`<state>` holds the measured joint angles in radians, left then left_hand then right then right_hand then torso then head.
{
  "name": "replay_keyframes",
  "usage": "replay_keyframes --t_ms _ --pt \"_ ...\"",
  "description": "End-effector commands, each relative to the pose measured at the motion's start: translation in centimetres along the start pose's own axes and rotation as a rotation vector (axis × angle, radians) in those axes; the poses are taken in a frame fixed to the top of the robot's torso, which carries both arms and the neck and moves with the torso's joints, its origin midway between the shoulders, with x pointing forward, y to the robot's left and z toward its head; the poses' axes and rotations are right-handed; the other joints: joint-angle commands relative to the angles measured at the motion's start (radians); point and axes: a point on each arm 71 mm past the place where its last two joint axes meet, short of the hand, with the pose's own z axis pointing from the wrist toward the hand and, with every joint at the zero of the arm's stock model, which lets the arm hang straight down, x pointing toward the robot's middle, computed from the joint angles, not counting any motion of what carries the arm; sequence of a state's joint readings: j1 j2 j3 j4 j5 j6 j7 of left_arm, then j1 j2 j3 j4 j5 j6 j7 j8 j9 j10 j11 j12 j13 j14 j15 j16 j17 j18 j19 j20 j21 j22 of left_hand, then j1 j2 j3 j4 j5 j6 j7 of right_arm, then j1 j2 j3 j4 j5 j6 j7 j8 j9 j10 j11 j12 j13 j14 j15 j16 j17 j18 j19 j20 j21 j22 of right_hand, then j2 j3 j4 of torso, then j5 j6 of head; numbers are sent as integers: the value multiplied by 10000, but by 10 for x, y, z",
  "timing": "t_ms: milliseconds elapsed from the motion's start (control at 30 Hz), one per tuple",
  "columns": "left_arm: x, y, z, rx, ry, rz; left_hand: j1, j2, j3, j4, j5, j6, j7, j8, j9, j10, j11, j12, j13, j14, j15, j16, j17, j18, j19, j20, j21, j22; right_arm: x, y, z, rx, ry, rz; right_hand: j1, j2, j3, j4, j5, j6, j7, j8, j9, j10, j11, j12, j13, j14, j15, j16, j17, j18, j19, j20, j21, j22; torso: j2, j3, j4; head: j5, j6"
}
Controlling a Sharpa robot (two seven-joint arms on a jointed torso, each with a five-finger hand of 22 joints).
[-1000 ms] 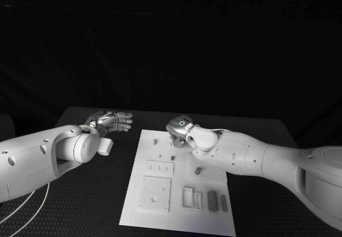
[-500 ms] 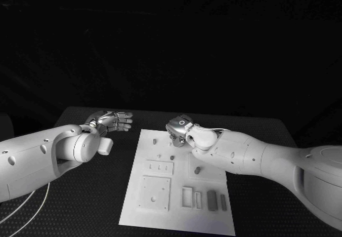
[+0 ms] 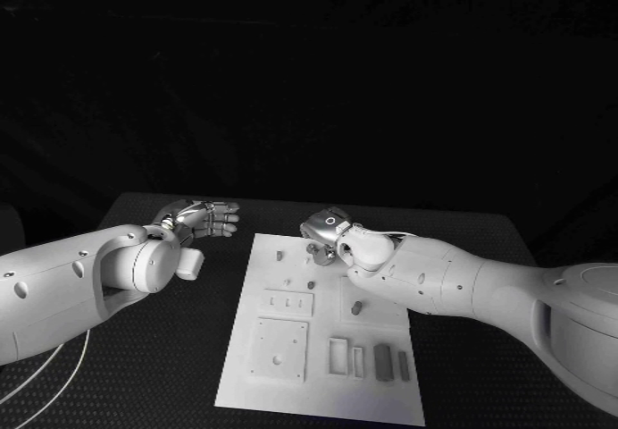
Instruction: Assemble the parts on the task board
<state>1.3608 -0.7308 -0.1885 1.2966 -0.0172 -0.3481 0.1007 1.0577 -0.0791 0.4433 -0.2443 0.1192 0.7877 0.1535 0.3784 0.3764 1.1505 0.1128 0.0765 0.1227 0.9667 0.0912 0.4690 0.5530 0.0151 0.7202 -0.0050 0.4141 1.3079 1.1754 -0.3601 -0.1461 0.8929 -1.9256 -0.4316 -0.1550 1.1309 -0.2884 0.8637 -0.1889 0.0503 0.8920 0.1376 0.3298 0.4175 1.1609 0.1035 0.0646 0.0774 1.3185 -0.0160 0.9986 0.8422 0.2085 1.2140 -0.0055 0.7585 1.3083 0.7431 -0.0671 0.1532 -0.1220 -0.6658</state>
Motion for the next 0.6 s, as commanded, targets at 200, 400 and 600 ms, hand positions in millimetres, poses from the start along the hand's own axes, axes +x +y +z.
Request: replay_keyframes --t_ms 200,400,600 --pt "1 -2 0 111 98 12 -58 -13 4 -72 -34 -44 -4 -42 6 -40 -12 -60 17 2 69 -55 19 166 -54 20 56 218 -2 -4 -5 10 -321 298 -39 -61 -67 9 -23 -36 41 -17 19 -28 16 39 -16 7 80 23 -23 533 -58 -11 -29 105 4 -2 5 -35 17" --pt "-4 -1 -1 110 61 6 -59 -12 6 -72 -35 -36 -3 -39 10 -41 -13 -62 18 2 70 -58 21 166 -56 21 57 218 -14 -17 -13 155 -773 1344 -86 -87 -145 -14 -23 -24 53 10 36 49 25 71 -16 25 89 68 -23 533 -22 -23 -3 117 0 4 -25 -28 83" --pt "-7 -1 -1 174 48 5 -46 0 26 -88 -31 8 24 -24 35 35 -23 -30 43 2 69 -73 38 172 -62 21 67 217 -47 -51 -20 576 -1215 2538 -361 -87 -680 -155 -24 73 47 120 111 421 -37 222 51 5 30 141 -37 533 -27 -28 38 150 16 26 -71 -80 223"
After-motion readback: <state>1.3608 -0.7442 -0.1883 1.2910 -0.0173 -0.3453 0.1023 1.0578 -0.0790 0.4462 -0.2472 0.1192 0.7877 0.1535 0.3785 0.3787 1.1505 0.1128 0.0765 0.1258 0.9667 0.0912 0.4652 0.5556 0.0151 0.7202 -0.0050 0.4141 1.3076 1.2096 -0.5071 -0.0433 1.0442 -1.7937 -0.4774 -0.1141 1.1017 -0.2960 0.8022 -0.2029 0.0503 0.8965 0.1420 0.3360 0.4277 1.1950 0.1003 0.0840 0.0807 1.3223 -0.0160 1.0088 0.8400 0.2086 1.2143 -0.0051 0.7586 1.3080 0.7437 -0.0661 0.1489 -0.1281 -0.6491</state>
